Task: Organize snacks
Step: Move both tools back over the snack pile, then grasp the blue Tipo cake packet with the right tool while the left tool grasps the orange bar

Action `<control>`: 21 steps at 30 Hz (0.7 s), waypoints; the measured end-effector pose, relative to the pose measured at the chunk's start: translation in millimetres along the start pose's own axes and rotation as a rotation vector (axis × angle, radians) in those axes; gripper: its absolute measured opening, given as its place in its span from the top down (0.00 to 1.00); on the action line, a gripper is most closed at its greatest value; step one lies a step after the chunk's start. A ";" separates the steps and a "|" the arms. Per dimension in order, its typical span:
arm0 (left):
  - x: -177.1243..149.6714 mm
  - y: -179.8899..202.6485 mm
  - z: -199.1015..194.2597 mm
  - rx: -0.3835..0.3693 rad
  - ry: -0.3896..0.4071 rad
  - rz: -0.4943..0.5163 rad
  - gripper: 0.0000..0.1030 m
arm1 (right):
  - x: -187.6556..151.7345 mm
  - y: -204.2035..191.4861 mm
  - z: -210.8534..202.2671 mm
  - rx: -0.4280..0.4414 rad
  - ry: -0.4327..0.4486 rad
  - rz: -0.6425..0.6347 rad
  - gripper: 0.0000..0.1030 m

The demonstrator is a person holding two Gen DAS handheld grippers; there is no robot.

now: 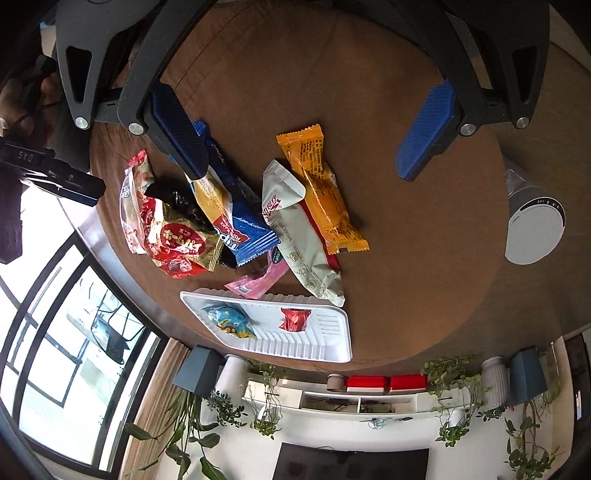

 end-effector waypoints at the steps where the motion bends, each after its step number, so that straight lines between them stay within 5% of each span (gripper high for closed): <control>1: 0.9 -0.8 3.1 0.003 -0.010 0.002 0.01 | -0.5 -5.3 2.4 0.012 -0.007 -0.010 0.20; 11: 6.3 -21.1 19.0 -0.018 -0.063 -0.037 0.08 | 13.7 -86.1 36.3 0.100 -0.056 -0.207 0.33; 21: 9.9 -31.7 36.0 0.006 -0.120 -0.032 0.13 | 11.0 -114.0 87.8 0.055 -0.161 -0.319 0.42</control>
Point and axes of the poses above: each gripper's, at about its wrist camera, not at the fingertips, and z roughly the way its jaws point, y to its right, x to its top, the point moved 9 cm from there along z, roughly the way its jaws point, and after that the axes turned 4 degrees about -y, right-handed, at the moved point
